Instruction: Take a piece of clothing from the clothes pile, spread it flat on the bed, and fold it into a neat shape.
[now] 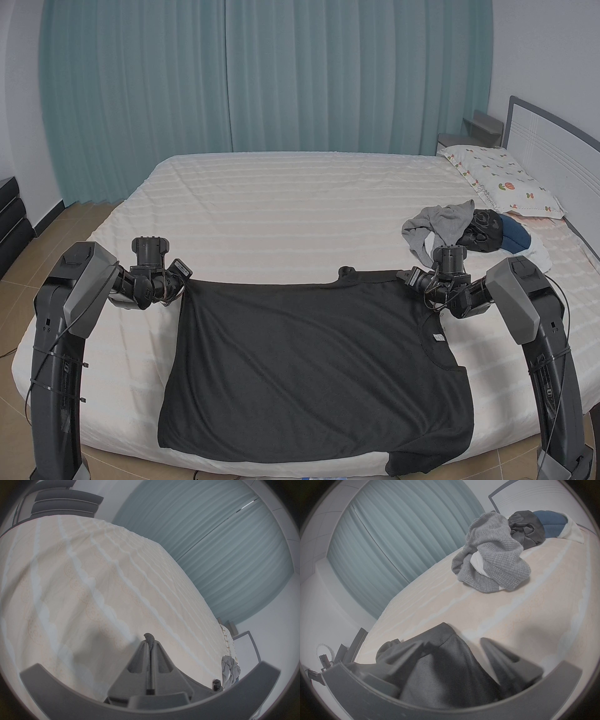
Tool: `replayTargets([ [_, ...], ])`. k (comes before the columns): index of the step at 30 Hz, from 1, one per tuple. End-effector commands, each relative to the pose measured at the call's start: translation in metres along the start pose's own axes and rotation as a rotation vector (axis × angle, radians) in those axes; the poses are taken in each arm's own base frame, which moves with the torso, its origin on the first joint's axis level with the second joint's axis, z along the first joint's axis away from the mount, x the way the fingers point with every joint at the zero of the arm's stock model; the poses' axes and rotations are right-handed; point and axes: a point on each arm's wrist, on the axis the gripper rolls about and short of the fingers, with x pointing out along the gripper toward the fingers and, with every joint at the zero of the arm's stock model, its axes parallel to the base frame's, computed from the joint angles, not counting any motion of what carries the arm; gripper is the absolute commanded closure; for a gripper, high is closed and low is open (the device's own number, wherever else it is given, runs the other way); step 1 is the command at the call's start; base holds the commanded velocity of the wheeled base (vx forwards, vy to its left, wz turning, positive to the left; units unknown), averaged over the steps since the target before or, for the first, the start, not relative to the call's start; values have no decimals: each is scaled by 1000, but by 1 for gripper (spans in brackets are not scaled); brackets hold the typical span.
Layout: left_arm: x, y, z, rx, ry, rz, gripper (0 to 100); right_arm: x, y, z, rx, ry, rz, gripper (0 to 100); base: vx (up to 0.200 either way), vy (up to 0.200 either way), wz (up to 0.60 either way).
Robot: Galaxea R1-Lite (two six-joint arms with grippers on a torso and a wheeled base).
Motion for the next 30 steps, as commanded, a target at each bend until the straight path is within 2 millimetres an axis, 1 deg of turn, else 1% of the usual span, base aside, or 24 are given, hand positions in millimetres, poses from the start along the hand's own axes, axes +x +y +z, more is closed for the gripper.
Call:
replayTargets([
  [1, 1, 1, 0, 4, 0, -1, 100, 4, -4, -4, 1, 1, -5, 100, 0, 0, 0],
  [5, 2, 1, 0, 8, -4, -2, 100, 2, -6, 3, 8, -28, -16, 100, 0, 0, 0],
  [9, 4, 2, 0, 10, -8, 2, 100, -2, -9, 18, 13, -93, -23, 100, 0, 0, 0],
  [10, 4, 2, 0, 10, -8, 2, 100, -2, -8, 18, 13, -95, -23, 100, 0, 0, 0],
  [11, 5, 2, 0, 13, -12, -3, 100, -4, -9, 26, 16, -120, -16, 100, 0, 0, 0],
  [12, 6, 3, 0, 14, -17, -8, 100, -5, -10, 28, 18, -128, -17, 100, 0, 0, 0],
  [15, 8, 2, 0, 18, -44, -41, 100, -9, -8, 38, 31, -152, -8, 100, 0, 0, 0],
  [18, 12, 3, -1, 21, -67, -64, 100, -8, -4, 47, 49, -188, 14, 100, 0, 0, 0],
  [21, 12, 3, -1, 23, -71, -71, 100, -6, -2, 47, 44, -210, -3, 100, 0, 0, 0],
  [30, 16, 6, -4, 40, -61, -65, 100, 3, -7, 29, 37, -180, -22, 100, 0, 0, 0],
])
